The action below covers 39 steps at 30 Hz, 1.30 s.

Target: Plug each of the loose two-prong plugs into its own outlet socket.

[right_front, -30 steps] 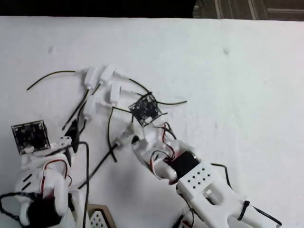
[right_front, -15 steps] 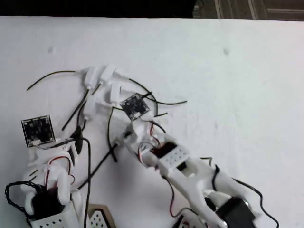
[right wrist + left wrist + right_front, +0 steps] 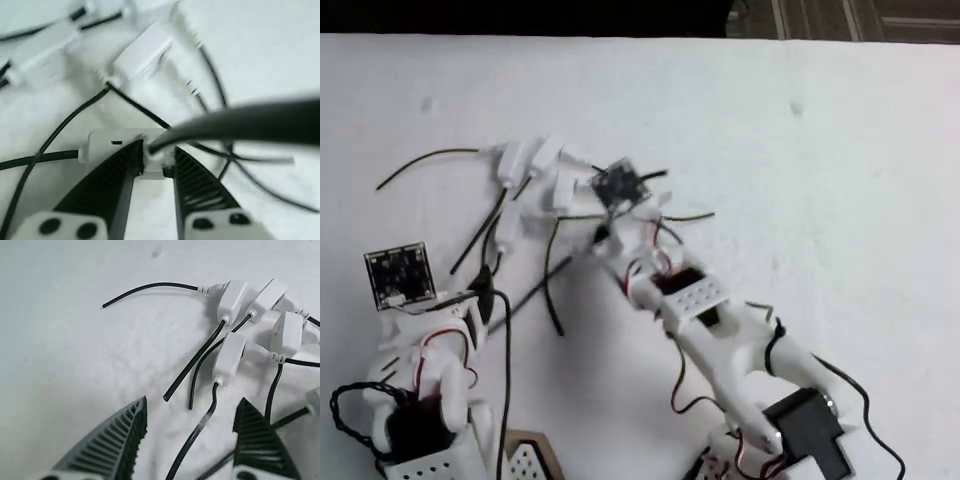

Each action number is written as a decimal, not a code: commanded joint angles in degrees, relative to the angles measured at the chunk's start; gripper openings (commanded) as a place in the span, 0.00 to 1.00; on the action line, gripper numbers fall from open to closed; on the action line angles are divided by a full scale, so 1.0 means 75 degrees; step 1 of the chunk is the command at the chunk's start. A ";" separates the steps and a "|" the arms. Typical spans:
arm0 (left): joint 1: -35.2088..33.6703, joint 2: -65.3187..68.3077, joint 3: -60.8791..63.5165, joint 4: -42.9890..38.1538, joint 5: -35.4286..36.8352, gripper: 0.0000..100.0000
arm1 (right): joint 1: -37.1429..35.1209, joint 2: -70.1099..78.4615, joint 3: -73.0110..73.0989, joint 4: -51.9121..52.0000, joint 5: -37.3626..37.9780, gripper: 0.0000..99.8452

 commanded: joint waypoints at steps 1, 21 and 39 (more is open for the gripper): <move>-0.0029 -0.0029 -0.0023 -0.0141 0.0023 0.28 | 0.0451 -0.0029 -0.0914 -0.0264 0.0082 0.02; -0.0029 -0.0029 0.0082 -0.0199 0.0012 0.28 | 0.0252 0.0229 -0.3059 0.2784 0.0457 0.22; 0.0486 -0.0029 0.0141 -0.0539 -0.0703 0.03 | -0.0193 -0.5199 0.0844 0.4577 0.0387 0.02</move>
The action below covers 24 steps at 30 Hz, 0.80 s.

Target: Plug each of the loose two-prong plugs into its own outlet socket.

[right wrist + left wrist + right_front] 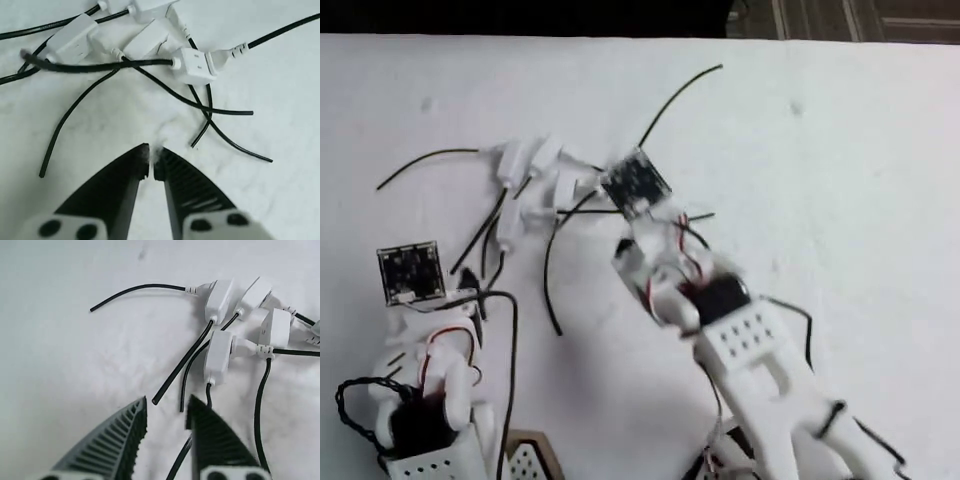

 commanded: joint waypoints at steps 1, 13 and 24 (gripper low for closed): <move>0.0205 -0.0029 -0.0012 -0.0270 -0.0539 0.03 | -0.0088 -0.1577 0.1149 -0.0287 -0.0035 0.02; 0.1623 -0.0029 0.0422 -0.0516 -0.0457 0.02 | 0.0369 -0.6371 0.3704 0.1084 -0.1418 0.02; 0.2561 -0.0018 0.1043 -0.0481 -0.0457 0.22 | 0.0533 -0.7941 0.4829 0.2456 -0.1418 0.02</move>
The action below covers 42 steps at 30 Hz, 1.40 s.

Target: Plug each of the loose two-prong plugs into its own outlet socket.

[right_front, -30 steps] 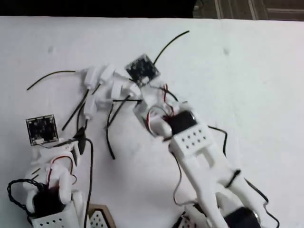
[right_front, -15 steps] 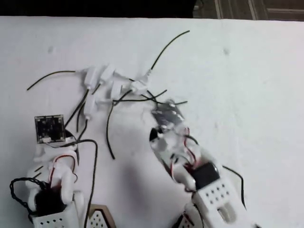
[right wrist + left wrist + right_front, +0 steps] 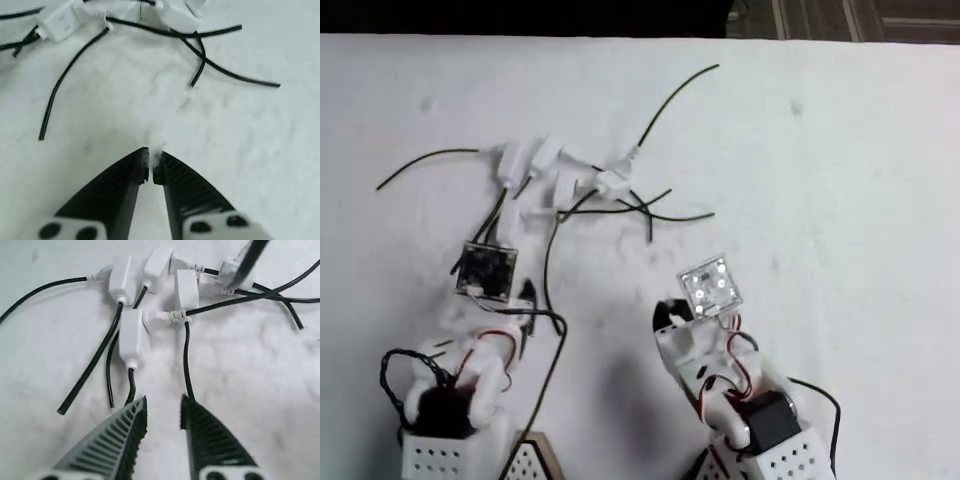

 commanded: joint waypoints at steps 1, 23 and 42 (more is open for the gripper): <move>0.0135 -0.0018 0.0164 -0.0117 -0.0047 0.22 | 0.0334 -0.0029 0.0000 0.0135 -0.0059 0.02; 0.0111 0.0006 0.0832 0.0985 0.0000 0.02 | 0.0838 0.0006 0.0961 0.1295 -0.0059 0.02; -0.0229 0.0006 0.0832 0.1442 0.0000 0.03 | 0.0897 -0.0018 0.0961 0.1565 -0.0047 0.02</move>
